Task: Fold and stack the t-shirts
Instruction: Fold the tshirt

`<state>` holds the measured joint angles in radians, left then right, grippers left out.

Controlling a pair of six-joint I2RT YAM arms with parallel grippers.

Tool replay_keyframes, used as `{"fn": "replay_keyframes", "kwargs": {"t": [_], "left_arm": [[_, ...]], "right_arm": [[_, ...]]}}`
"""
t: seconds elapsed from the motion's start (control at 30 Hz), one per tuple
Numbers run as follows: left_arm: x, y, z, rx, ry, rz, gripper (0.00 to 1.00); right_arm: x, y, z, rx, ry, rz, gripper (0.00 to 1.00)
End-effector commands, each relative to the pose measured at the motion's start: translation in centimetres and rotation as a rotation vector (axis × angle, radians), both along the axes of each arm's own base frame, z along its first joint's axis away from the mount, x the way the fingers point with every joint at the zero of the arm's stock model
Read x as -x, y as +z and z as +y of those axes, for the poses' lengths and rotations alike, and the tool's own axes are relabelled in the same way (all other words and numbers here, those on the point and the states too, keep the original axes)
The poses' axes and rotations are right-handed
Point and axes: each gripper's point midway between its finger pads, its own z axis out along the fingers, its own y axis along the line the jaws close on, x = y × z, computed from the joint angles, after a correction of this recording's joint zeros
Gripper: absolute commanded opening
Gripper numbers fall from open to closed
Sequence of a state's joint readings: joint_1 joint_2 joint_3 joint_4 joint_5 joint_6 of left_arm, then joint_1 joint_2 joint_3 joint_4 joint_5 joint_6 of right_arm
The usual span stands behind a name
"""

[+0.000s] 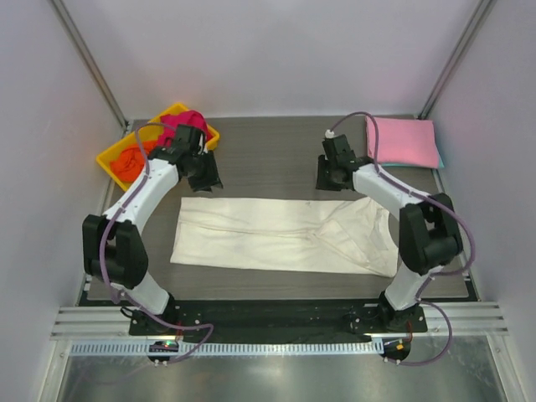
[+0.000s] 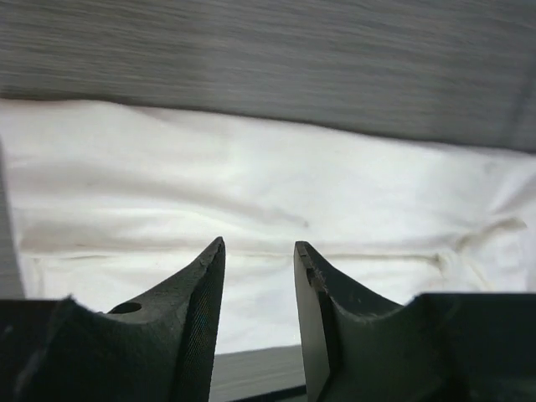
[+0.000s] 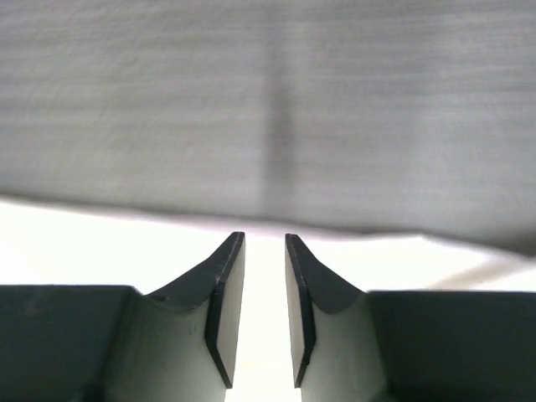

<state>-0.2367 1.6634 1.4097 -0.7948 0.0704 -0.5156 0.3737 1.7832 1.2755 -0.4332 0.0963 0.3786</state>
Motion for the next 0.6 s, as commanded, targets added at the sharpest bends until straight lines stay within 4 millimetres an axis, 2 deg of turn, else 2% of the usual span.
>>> {"fn": "replay_keyframes", "kwargs": {"t": [0.0, 0.1, 0.17, 0.27, 0.33, 0.57], "left_arm": [[2.4, 1.8, -4.0, 0.23, -0.152, -0.023, 0.41], [4.0, 1.7, -5.2, 0.264, -0.195, -0.017, 0.41], [5.0, 1.5, -6.5, 0.297, -0.236, -0.001, 0.41], [5.6, 1.2, -7.3, 0.311, -0.256, 0.01, 0.41], [6.1, 1.3, -8.1, 0.339, -0.277, 0.013, 0.41], [6.3, 0.5, -8.4, 0.342, -0.276, 0.022, 0.41]], "right_arm": [[4.7, 2.6, -1.4, -0.032, 0.055, 0.019, 0.33], [7.0, 1.5, -2.6, -0.075, 0.06, 0.068, 0.36], [7.2, 1.3, -3.9, -0.067, 0.042, 0.07, 0.38], [8.0, 0.1, -4.5, -0.065, 0.053, 0.118, 0.41], [8.5, -0.5, -4.4, -0.07, 0.06, 0.143, 0.43], [9.5, -1.8, -3.7, -0.099, 0.118, 0.189, 0.46]]}}
